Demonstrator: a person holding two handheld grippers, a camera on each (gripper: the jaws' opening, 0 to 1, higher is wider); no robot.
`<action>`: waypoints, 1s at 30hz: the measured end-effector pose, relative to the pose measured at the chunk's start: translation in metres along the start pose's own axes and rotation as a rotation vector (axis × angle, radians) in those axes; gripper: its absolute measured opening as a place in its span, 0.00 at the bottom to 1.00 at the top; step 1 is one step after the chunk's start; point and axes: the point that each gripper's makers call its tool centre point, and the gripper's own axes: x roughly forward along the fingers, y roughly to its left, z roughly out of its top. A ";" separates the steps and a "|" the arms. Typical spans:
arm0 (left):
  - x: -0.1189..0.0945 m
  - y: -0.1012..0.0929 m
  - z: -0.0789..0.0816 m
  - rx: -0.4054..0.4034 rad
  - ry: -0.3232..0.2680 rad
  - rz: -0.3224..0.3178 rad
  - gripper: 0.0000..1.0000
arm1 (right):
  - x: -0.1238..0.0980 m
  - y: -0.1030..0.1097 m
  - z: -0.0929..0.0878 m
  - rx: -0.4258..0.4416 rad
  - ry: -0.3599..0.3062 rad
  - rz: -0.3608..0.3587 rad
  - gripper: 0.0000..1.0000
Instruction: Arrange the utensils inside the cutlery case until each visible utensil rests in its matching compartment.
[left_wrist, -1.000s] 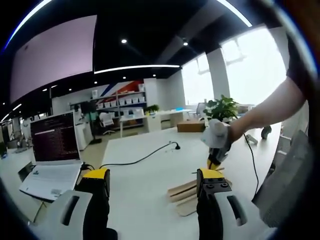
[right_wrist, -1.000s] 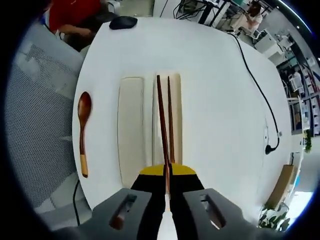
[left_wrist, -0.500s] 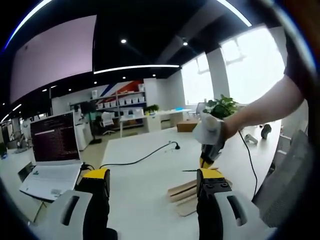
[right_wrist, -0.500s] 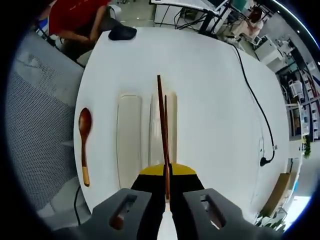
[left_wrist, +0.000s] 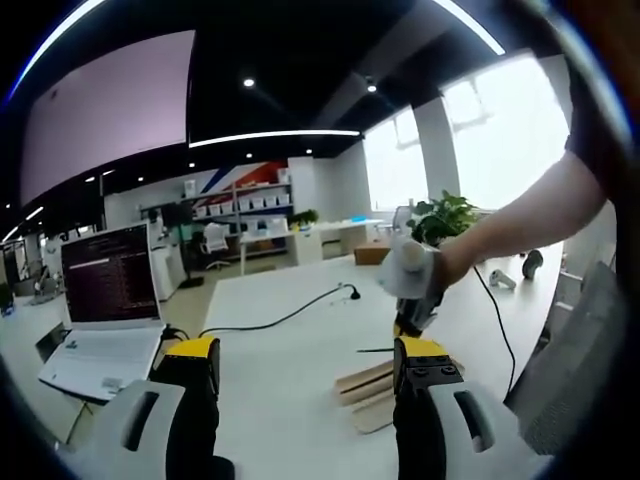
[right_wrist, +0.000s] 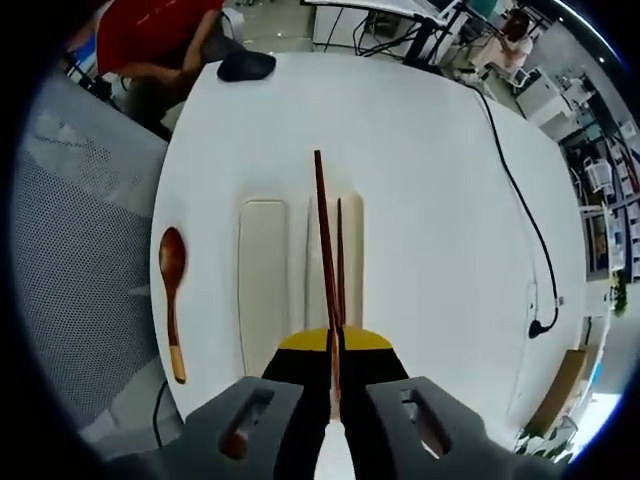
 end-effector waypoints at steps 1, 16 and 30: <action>0.000 0.000 0.000 0.000 0.001 0.000 0.73 | 0.001 0.000 0.000 -0.001 0.001 0.001 0.00; 0.000 0.001 -0.003 -0.002 0.016 0.001 0.73 | 0.022 0.008 -0.003 0.014 0.020 0.041 0.00; 0.001 0.005 -0.008 -0.009 0.038 0.017 0.73 | 0.045 0.003 -0.001 0.000 0.015 0.072 0.00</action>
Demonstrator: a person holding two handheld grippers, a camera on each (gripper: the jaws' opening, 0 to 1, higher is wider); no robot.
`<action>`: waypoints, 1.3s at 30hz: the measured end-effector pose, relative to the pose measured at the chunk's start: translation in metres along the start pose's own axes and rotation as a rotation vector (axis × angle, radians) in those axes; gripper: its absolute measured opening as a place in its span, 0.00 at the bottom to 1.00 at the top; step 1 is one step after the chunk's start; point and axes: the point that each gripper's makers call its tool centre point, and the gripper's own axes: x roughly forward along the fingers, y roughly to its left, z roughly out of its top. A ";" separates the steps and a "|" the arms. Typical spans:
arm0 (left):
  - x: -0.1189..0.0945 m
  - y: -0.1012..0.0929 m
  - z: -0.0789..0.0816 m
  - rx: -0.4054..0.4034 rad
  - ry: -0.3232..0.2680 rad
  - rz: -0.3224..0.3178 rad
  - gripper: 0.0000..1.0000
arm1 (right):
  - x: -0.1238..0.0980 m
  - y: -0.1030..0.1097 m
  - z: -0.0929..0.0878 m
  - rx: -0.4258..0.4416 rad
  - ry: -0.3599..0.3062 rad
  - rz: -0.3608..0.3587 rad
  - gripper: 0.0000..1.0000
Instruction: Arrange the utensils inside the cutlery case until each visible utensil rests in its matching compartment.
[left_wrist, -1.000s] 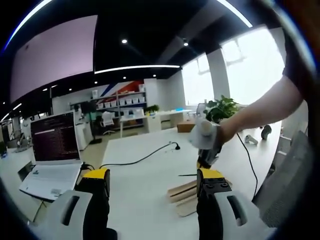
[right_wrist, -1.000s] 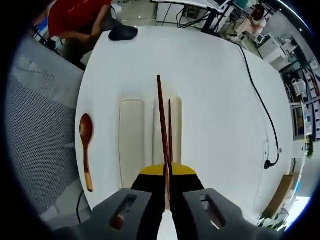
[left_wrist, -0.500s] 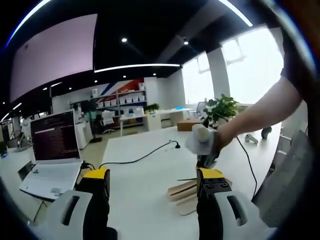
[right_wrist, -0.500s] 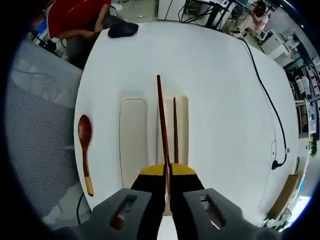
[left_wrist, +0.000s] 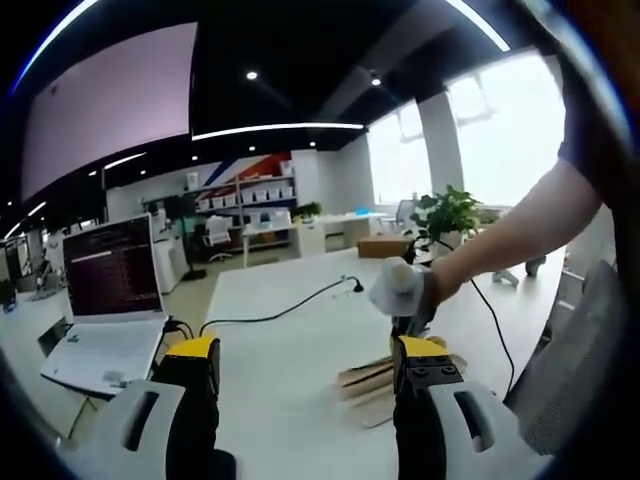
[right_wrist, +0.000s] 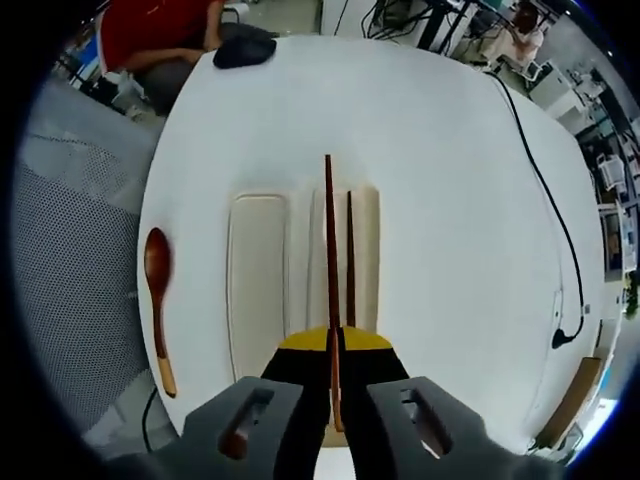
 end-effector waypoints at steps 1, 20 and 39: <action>0.000 0.000 0.000 -0.001 0.001 0.002 0.73 | 0.002 0.000 0.000 0.000 0.000 0.001 0.00; 0.003 0.003 -0.004 -0.010 0.022 0.008 0.73 | 0.017 -0.003 -0.006 0.025 -0.005 0.026 0.00; 0.003 0.002 -0.006 -0.012 0.029 0.005 0.73 | 0.028 -0.011 -0.007 0.017 0.015 0.001 0.00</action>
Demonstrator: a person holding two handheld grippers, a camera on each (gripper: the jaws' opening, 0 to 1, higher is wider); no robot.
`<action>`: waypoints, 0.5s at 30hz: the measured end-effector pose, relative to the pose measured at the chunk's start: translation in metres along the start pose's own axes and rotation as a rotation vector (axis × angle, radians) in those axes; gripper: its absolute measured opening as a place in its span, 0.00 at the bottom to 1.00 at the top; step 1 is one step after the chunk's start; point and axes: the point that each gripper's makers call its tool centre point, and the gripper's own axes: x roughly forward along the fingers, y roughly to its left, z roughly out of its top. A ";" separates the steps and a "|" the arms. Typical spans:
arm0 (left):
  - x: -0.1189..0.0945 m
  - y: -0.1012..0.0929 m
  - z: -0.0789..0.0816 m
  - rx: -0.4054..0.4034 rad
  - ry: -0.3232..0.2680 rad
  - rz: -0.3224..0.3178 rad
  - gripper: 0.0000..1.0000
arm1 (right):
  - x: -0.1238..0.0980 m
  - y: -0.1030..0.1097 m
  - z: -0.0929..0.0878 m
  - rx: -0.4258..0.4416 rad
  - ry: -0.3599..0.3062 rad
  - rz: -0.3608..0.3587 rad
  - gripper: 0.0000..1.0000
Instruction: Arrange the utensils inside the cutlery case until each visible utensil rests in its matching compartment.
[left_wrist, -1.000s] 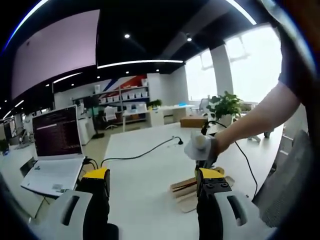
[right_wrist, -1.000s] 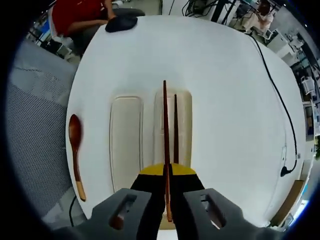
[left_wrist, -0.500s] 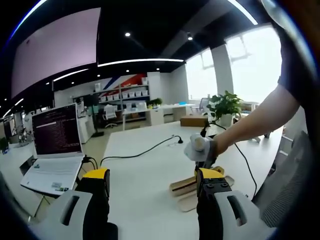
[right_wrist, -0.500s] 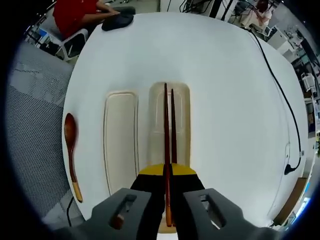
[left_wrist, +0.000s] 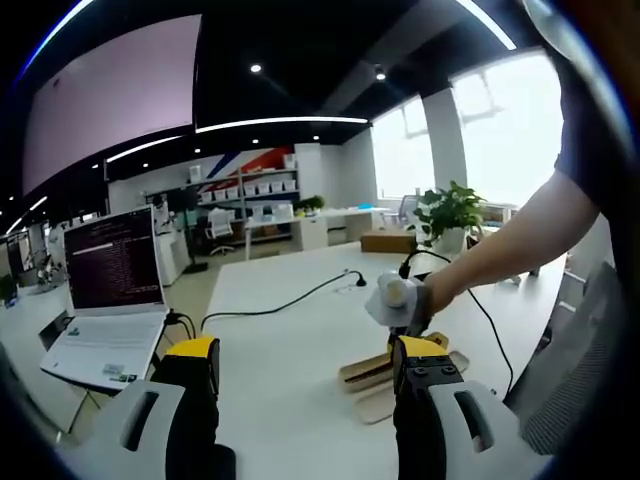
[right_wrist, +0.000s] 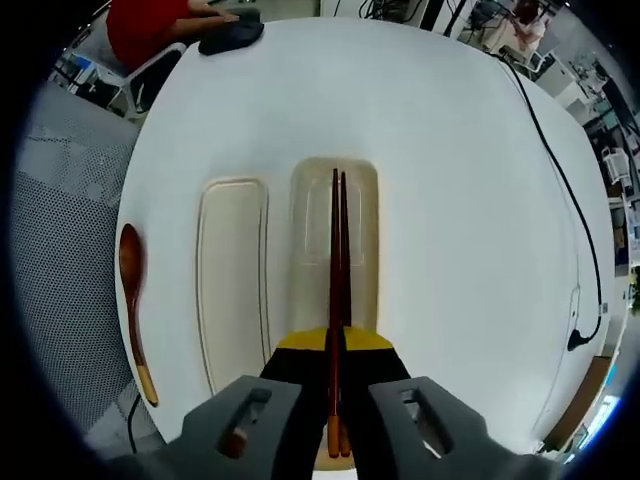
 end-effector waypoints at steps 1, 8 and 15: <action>0.000 0.000 0.000 0.000 0.001 0.000 0.73 | 0.000 0.000 -0.001 -0.003 0.005 -0.001 0.00; 0.000 -0.001 0.000 0.006 0.003 -0.002 0.73 | -0.001 0.002 0.001 -0.003 -0.003 -0.009 0.00; 0.000 -0.002 0.000 0.004 0.003 -0.009 0.73 | -0.002 -0.003 0.000 -0.029 -0.013 -0.041 0.01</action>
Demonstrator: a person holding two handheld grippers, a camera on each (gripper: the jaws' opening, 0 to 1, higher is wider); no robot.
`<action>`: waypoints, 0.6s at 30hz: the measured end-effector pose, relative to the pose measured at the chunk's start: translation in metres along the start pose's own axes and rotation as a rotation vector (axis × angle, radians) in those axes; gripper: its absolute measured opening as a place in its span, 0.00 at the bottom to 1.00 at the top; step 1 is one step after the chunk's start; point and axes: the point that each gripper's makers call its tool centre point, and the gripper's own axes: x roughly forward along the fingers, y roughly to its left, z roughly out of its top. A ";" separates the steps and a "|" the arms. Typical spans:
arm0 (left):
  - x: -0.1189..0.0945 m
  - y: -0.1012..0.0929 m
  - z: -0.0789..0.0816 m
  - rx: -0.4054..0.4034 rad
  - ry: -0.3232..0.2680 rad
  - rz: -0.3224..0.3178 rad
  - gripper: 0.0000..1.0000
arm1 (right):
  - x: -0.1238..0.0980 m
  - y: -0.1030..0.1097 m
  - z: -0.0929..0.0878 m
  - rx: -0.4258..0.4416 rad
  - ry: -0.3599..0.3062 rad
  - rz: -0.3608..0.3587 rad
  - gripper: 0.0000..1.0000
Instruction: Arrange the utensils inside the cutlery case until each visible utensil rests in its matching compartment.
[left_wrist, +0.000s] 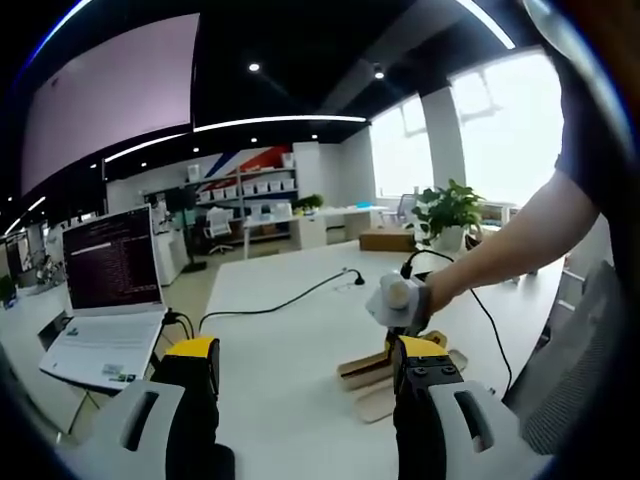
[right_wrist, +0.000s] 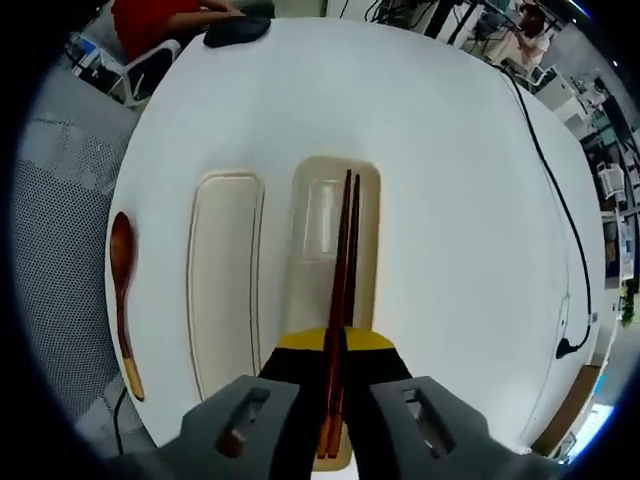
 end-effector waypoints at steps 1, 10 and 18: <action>0.000 0.000 0.000 -0.003 -0.002 0.000 0.73 | 0.000 0.000 0.000 0.001 -0.001 0.001 0.02; 0.000 0.000 0.002 -0.004 -0.007 -0.003 0.73 | -0.018 -0.010 0.012 0.008 -0.090 -0.069 0.18; 0.000 -0.001 0.002 0.000 -0.008 -0.002 0.73 | -0.040 -0.009 0.025 0.061 -0.213 -0.104 0.19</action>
